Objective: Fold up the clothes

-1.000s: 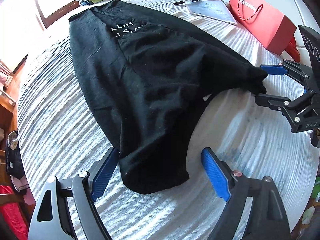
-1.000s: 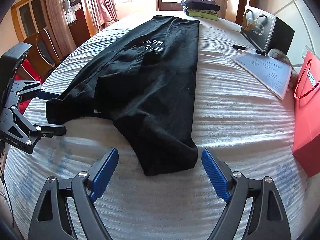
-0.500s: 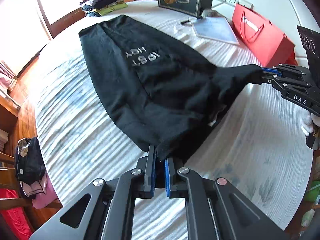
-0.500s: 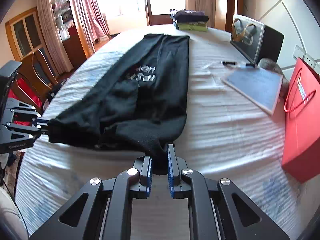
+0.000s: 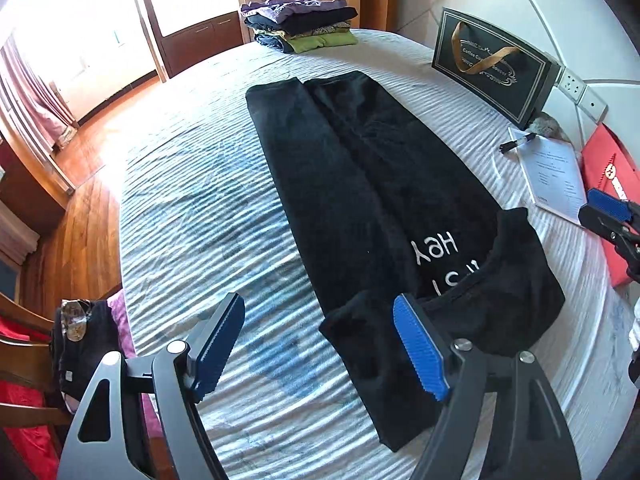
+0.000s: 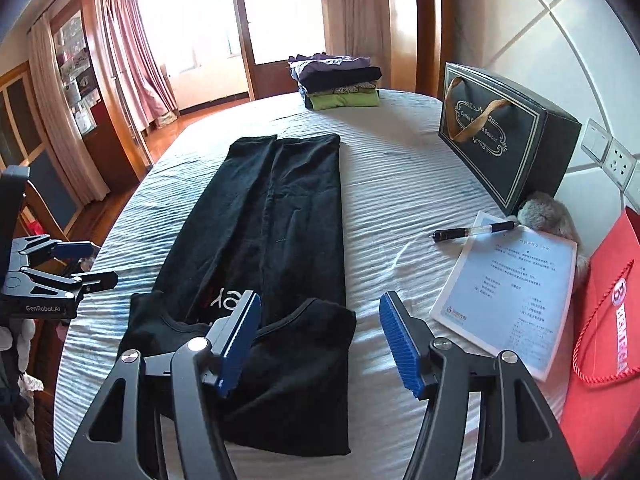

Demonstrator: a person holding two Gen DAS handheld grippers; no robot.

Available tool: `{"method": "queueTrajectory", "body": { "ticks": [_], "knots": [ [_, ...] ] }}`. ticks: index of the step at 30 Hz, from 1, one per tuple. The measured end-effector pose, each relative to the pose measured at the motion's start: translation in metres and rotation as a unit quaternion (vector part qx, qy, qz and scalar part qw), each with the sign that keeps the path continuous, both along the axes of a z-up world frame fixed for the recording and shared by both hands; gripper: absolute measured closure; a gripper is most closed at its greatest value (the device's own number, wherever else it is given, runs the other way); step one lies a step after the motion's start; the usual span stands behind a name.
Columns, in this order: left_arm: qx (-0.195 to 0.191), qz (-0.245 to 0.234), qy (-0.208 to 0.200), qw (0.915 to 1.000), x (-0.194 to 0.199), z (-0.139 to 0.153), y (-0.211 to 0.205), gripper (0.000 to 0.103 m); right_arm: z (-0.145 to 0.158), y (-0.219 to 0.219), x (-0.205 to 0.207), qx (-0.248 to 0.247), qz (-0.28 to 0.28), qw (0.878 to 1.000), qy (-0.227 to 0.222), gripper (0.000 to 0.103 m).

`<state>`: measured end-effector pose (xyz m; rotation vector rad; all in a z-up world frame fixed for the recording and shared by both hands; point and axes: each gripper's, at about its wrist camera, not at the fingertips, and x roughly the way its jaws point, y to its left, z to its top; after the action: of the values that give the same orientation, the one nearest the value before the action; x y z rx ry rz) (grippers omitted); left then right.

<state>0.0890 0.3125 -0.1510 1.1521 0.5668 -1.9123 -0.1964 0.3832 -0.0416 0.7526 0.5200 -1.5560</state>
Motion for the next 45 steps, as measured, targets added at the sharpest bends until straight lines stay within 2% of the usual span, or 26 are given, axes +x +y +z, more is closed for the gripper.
{"method": "queueTrajectory", "body": {
  "ticks": [7, 11, 15, 19, 29, 30, 31, 32, 33, 34, 36, 41, 45],
  "knots": [
    [0.045, -0.046, 0.022, 0.9977, 0.019, -0.021, 0.0, 0.025, -0.02, 0.042, 0.023, 0.039, -0.037, 0.998, -0.019, 0.041],
    [0.069, -0.072, 0.034, 0.9944, 0.028, -0.033, -0.001, 0.025, -0.021, 0.039, 0.033, 0.056, -0.075, 0.995, -0.029, 0.042],
    [0.071, -0.096, 0.034, 0.9923, 0.016, -0.041, -0.008, 0.025, -0.018, 0.03, 0.039, 0.067, -0.113, 0.991, -0.026, 0.043],
    [0.094, -0.094, 0.037, 0.9905, 0.003, -0.046, -0.015, 0.025, -0.019, 0.022, 0.03, 0.066, -0.144, 0.986, -0.045, 0.043],
    [0.098, -0.094, 0.002, 0.9908, -0.036, -0.071, -0.024, 0.027, -0.065, -0.037, -0.006, 0.114, -0.098, 0.988, -0.046, 0.043],
    [0.098, -0.099, 0.001, 0.9903, -0.039, -0.072, -0.023, 0.035, -0.071, -0.043, -0.008, 0.121, -0.093, 0.987, -0.047, 0.043],
    [0.097, -0.108, 0.004, 0.9894, -0.042, -0.073, -0.021, 0.054, -0.078, -0.049, -0.009, 0.133, -0.087, 0.986, -0.051, 0.045],
    [0.093, -0.12, 0.01, 0.9883, -0.044, -0.069, -0.019, 0.071, -0.085, -0.053, -0.009, 0.146, -0.081, 0.984, -0.053, 0.054],
    [0.082, -0.124, 0.011, 0.9889, -0.043, -0.062, -0.02, 0.085, -0.09, -0.055, -0.007, 0.158, -0.076, 0.983, -0.051, 0.083],
    [0.071, -0.127, 0.013, 0.9892, -0.043, -0.055, -0.021, 0.094, -0.091, -0.054, -0.004, 0.16, -0.073, 0.984, -0.038, 0.089],
    [0.049, -0.134, 0.016, 0.9896, -0.042, -0.041, -0.024, 0.095, -0.083, -0.049, 0.002, 0.146, -0.067, 0.987, -0.019, 0.098],
    [-0.006, -0.152, 0.024, 0.9881, -0.041, -0.007, -0.029, 0.096, -0.039, -0.038, 0.008, 0.073, -0.063, 0.995, 0.01, 0.098],
    [-0.047, -0.159, 0.036, 0.9855, -0.038, 0.024, -0.043, 0.097, -0.008, -0.047, 0.008, 0.027, -0.069, 0.997, 0.025, 0.098]
  ]
}}
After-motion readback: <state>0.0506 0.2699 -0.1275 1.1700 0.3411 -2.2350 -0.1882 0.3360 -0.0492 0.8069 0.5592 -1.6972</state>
